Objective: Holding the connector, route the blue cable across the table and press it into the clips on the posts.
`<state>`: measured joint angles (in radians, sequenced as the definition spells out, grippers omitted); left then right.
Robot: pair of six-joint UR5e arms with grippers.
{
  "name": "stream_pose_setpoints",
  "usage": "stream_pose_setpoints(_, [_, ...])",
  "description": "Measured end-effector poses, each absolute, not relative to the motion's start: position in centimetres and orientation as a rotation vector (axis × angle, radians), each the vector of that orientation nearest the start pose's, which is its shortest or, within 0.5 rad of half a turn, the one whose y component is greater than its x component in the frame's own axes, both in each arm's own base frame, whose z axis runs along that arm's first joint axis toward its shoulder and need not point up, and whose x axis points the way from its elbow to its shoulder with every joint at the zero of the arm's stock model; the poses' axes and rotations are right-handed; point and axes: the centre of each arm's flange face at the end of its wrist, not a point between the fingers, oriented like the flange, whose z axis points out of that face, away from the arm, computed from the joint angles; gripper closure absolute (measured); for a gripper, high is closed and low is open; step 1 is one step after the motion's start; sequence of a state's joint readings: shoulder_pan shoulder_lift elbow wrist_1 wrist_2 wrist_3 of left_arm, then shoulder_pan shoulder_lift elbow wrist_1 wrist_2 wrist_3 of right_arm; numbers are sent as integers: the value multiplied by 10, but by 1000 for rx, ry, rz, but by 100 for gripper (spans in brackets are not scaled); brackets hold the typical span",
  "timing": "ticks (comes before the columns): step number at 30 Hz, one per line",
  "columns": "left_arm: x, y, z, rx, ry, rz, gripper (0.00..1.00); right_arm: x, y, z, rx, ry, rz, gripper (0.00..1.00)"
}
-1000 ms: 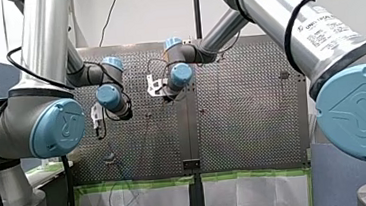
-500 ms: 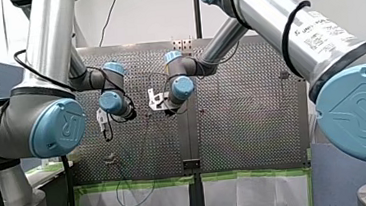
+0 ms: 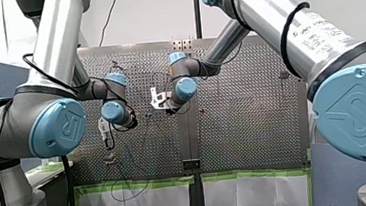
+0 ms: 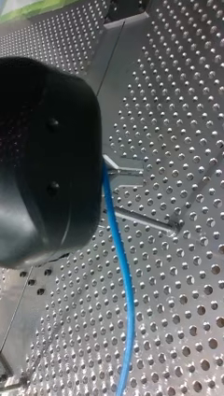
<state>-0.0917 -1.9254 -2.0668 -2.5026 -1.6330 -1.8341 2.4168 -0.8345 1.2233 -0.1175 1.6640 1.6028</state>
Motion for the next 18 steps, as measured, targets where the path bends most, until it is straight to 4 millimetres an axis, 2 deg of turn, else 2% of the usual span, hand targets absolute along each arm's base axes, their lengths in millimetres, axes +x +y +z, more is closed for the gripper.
stream_pose_setpoints(6, [473,-170,148,-199,1765,-211,100,620,-386,203,-2697,1195,-2092,100])
stream_pose_setpoints(13, [475,-170,147,-203,1754,-216,100,619,-389,173,-2726,1211,-2022,100])
stream_pose_setpoints(18, [477,-170,148,-202,1742,-226,100,616,-394,168,-2728,1228,-2012,100])
